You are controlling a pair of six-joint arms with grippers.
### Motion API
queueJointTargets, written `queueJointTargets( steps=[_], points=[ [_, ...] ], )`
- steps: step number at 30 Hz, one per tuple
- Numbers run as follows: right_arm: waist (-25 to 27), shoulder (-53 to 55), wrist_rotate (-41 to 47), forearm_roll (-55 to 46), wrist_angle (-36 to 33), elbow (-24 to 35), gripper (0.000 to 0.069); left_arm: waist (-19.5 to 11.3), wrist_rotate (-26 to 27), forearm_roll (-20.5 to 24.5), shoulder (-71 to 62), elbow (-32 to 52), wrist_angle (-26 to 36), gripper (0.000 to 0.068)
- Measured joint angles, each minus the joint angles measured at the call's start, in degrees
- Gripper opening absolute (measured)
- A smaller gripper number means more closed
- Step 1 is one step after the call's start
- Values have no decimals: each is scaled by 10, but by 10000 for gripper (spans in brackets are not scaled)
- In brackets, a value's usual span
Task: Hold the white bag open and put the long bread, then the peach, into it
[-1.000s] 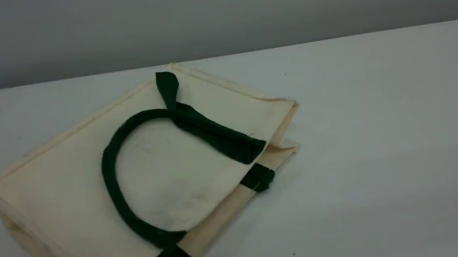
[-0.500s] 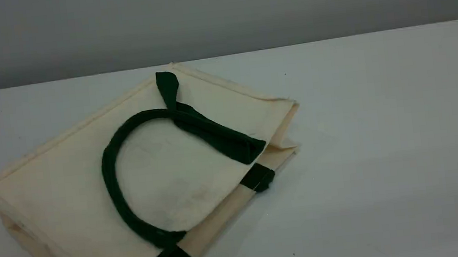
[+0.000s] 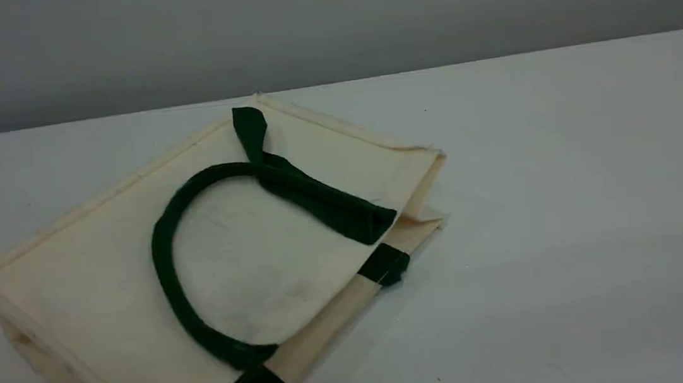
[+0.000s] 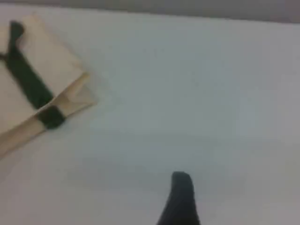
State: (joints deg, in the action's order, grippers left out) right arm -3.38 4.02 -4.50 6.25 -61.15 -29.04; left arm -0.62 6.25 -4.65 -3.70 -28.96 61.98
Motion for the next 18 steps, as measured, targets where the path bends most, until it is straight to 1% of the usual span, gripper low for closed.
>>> queueJointTargets(
  steps=[3, 8, 13, 18],
  points=[
    [20, -11, 0, 0, 0, 0, 537, -11, 0, 1, 13, 0, 0, 443],
    [24, -19, 0, 0, 0, 0, 537, -12, 1, 0, 37, 0, 1, 443],
    [44, -39, 0, 0, 0, 0, 537, -7, 1, 0, 38, 0, 1, 443],
    [53, -41, 0, 0, 0, 0, 537, 12, 1, 0, 37, 0, 1, 443]
  ],
)
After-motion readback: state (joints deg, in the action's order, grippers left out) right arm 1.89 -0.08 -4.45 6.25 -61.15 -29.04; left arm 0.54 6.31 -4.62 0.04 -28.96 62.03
